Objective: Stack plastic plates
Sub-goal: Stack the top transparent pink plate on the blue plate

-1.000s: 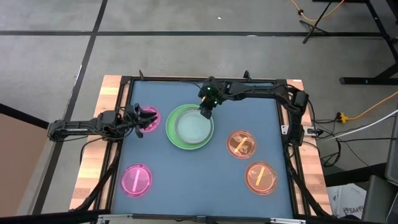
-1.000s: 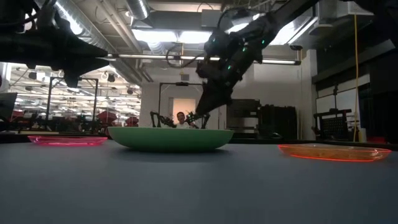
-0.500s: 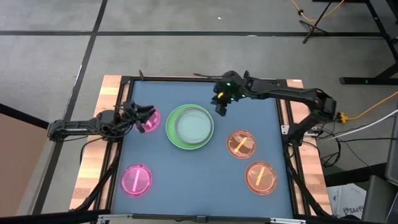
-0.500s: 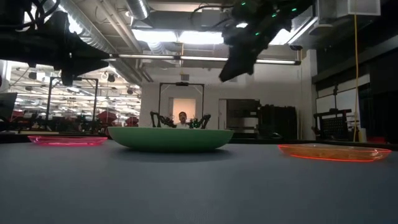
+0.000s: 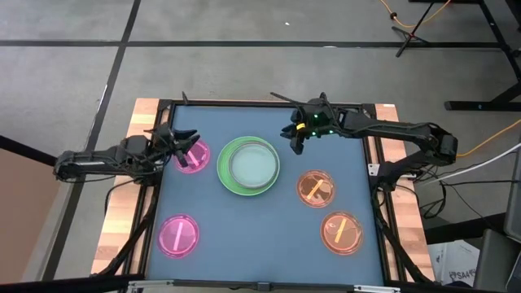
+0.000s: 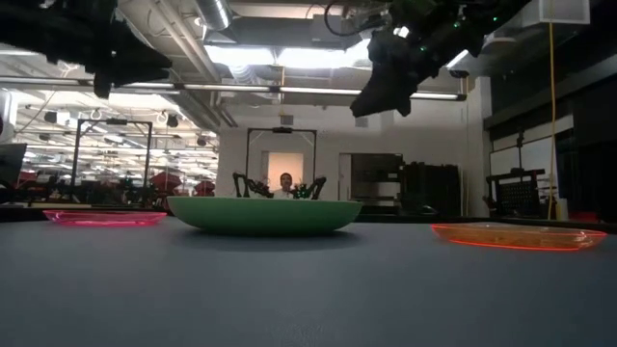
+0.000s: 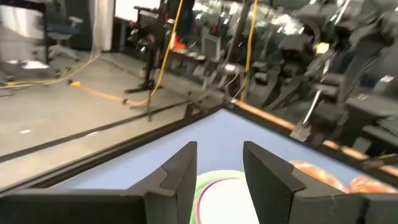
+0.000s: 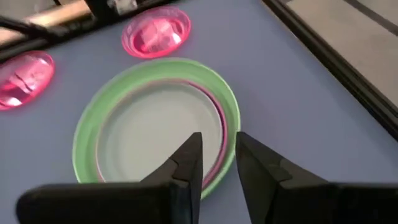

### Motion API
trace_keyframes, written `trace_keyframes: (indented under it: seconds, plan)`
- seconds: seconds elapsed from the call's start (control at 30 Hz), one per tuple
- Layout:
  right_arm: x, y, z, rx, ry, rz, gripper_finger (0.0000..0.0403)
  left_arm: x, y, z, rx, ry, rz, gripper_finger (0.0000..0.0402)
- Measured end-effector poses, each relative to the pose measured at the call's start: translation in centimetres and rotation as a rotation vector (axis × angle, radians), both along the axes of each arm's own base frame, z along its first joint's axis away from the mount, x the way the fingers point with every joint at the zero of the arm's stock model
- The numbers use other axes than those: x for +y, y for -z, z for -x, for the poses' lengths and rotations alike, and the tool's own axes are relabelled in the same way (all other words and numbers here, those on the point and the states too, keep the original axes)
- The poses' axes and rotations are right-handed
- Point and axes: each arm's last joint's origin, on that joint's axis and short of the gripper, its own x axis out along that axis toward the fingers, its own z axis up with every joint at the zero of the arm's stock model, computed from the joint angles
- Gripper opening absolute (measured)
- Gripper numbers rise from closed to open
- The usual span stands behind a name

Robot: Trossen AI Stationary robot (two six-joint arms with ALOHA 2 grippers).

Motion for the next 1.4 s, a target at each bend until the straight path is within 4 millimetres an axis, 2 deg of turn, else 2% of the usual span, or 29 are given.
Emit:
trace_keyframes:
  seconds: [0.27, 0.43, 0.67, 1.1, 1.4]
  plan:
    - [0.0, -0.4, -0.3, -0.053, -0.026, -0.003, 0.0087, 0.7, -4.0, -0.7, 0.249, -0.072, 0.043, 0.0124]
    - [0.0, -0.4, -0.3, -0.063, -0.042, -0.010, 0.0087, 1.3, -6.2, -1.1, 0.343, -0.072, 0.088, 0.0124]
    - [0.0, -0.4, -0.3, -0.062, -0.042, -0.010, 0.0087, 3.0, -7.4, -2.4, 0.482, -0.060, 0.152, 0.0124]
    - [0.2, -0.4, -0.4, -0.072, -0.091, -0.040, 0.0087, 8.1, -3.6, -5.3, 0.783, 0.150, 0.259, 0.0124]
    - [0.2, -0.4, -0.4, -0.069, -0.092, -0.042, 0.0087, 11.3, -0.7, -6.0, 0.975, 0.253, 0.240, 0.0124]
